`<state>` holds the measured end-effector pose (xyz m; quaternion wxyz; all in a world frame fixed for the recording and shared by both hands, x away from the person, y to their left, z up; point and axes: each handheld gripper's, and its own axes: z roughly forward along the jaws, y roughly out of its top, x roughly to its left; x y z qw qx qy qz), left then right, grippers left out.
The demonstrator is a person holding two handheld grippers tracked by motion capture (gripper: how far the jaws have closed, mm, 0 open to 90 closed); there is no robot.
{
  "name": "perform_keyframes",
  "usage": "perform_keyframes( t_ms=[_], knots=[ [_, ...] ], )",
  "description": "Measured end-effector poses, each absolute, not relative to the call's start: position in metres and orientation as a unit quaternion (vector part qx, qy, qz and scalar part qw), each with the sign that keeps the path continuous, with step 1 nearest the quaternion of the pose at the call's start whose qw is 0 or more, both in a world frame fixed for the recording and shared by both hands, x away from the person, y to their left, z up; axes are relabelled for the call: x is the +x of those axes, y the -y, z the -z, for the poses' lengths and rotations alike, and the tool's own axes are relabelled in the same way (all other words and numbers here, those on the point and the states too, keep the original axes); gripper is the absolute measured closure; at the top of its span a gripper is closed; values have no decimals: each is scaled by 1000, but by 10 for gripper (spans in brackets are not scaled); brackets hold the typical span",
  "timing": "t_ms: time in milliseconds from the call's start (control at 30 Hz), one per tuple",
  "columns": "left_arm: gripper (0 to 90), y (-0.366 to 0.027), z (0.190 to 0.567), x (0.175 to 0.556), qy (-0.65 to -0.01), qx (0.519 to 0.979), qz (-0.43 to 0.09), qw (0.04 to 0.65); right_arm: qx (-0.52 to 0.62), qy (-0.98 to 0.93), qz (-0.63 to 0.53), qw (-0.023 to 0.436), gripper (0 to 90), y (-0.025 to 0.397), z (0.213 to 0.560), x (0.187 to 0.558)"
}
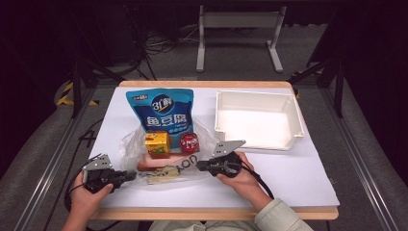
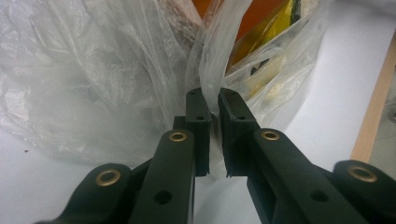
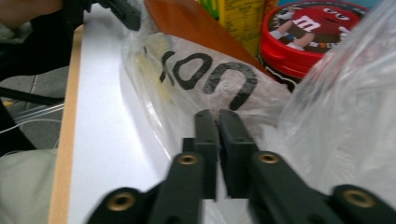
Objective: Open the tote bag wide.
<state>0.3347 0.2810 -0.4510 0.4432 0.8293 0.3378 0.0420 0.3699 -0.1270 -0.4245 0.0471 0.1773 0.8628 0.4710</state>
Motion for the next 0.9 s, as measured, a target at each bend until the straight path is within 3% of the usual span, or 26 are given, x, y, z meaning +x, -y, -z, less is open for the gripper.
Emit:
perform_keyframes(
  t_ms=[633,667,800,900],
  knots=[
    [822,-279,450,333,-329,829,-38,451,163,-871,-461,42,897,137,423,357],
    [822,-279,450,333,-330,829,-38,450,163,-870,-464,44,847,137,422,357],
    [818,-279,450,333,-330,829,-38,450,178,-861,-472,66,513,133,422,358],
    [816,-279,450,333,-329,829,-38,451,191,-859,-469,77,412,129,426,360]
  ],
)
